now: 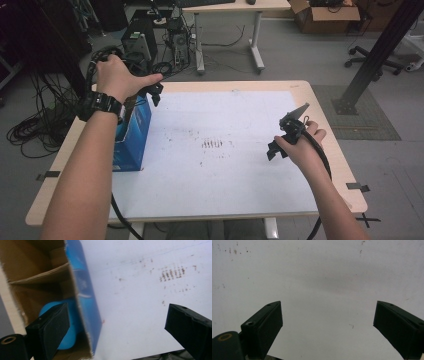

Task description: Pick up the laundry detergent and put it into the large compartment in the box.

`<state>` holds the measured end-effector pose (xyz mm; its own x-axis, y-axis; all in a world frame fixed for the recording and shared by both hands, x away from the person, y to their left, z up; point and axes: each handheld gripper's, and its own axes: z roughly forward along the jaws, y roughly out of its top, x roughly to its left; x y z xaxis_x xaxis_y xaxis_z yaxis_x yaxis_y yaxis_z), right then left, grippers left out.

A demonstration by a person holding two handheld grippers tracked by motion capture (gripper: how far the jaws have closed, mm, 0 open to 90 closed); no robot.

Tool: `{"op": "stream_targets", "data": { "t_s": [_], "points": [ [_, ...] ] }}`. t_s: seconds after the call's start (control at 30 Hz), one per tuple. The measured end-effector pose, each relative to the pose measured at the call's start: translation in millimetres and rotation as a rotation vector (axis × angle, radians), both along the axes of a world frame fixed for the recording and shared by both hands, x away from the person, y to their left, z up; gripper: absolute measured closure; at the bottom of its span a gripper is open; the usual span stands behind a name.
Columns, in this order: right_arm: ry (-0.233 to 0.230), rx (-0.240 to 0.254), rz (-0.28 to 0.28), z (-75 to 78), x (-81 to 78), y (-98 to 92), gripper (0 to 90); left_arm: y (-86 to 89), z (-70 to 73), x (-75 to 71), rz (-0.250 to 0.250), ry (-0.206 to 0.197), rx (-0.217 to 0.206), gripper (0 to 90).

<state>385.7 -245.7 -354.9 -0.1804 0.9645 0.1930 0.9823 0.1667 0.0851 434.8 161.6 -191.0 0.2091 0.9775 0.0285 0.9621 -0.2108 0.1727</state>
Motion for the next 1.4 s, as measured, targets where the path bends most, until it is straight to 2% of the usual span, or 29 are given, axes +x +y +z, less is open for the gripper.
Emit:
{"op": "stream_targets", "data": {
  "t_s": [0.07,0.1,0.23,0.33,0.6,0.97,1.1,1.4],
  "points": [
    [-0.002,0.0,-0.001,0.5,-0.4,-0.7,8.7,-11.1,-3.5,0.4,-0.012,0.004,0.003,5.0],
    [-0.002,0.0,-0.001,0.5,-0.4,-0.7,8.7,-11.1,-3.5,0.4,-0.012,0.004,0.003,4.8],
    [-0.007,0.004,-0.004,1.9,-2.5,-2.1,8.6,-28.5,-12.8,0.0,-0.052,0.007,-0.045,4.9],
    [-0.008,0.006,-0.007,3.7,-3.9,-2.8,8.7,-37.3,-19.0,-0.3,-0.064,0.01,-0.035,4.8],
    [-0.013,0.01,-0.007,5.2,-5.4,-3.2,8.6,-55.8,-41.7,-0.1,-0.087,0.03,-0.048,4.7],
    [-0.01,0.009,-0.007,4.4,-3.9,-6.0,8.6,-68.9,-71.4,3.3,-0.111,0.066,-0.037,4.8],
    [-0.013,0.009,-0.006,3.5,-4.3,-6.9,8.7,-72.1,-75.2,4.0,-0.121,0.074,-0.038,4.8],
    [-0.014,0.008,-0.01,4.0,-6.5,-9.5,8.6,-72.2,-73.4,3.4,-0.121,0.07,-0.041,4.8]
  ]
}}
